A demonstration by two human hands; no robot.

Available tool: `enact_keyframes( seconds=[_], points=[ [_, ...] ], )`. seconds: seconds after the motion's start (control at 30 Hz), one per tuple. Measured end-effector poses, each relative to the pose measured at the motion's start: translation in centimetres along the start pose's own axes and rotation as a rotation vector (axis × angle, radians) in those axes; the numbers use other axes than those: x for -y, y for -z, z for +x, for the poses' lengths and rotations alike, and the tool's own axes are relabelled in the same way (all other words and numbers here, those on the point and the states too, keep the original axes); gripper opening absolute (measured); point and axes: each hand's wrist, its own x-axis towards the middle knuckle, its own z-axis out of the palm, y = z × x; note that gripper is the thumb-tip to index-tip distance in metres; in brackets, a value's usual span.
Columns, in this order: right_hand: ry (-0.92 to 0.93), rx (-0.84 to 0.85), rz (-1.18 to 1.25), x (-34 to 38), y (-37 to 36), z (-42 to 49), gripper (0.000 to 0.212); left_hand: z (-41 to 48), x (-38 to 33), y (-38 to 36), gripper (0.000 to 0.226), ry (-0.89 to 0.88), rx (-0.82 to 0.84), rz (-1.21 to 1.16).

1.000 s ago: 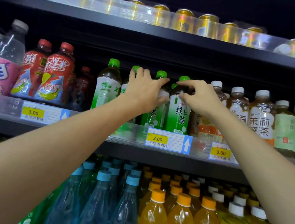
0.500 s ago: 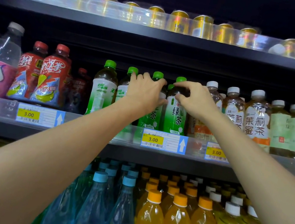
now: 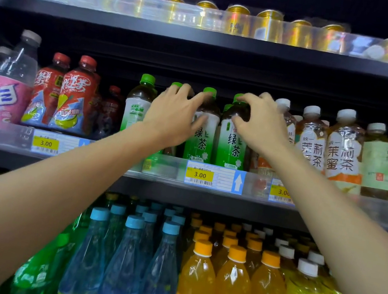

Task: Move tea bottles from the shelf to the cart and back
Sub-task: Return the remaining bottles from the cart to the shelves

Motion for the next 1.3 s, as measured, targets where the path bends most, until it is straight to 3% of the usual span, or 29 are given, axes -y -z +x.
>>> enact_keyframes(
  seconds=[0.3, 0.7, 0.9, 1.03, 1.13, 1.3],
  points=[
    [0.103, -0.043, 0.04, 2.7, -0.6, 0.0, 0.047, -1.2, 4.1, 2.8, 0.054, 0.087, -0.005, 0.131],
    [0.147, 0.181, -0.077, 10.6, -3.6, 2.3, 0.049, -1.9, 8.8, 2.9, 0.076, 0.319, 0.182, -0.125],
    [0.082, 0.206, -0.175, 12.4, -4.9, 2.5, 0.055, -1.4, 9.7, 2.1, 0.091, 0.29, 0.194, -0.238],
    [0.064, 0.197, -0.193, 12.9, -5.3, 2.6, 0.058, -0.7, 11.8, 2.4, 0.097, 0.293, 0.298, -0.417],
    [0.063, 0.195, -0.199, 12.8, -5.6, 3.0, 0.059, -0.6, 12.3, 2.9, 0.096, 0.301, 0.33, -0.368],
    [0.063, 0.171, -0.211, 12.8, -6.0, 3.2, 0.053, -1.0, 11.5, 1.8, 0.097, 0.269, 0.211, -0.279]
  ],
)
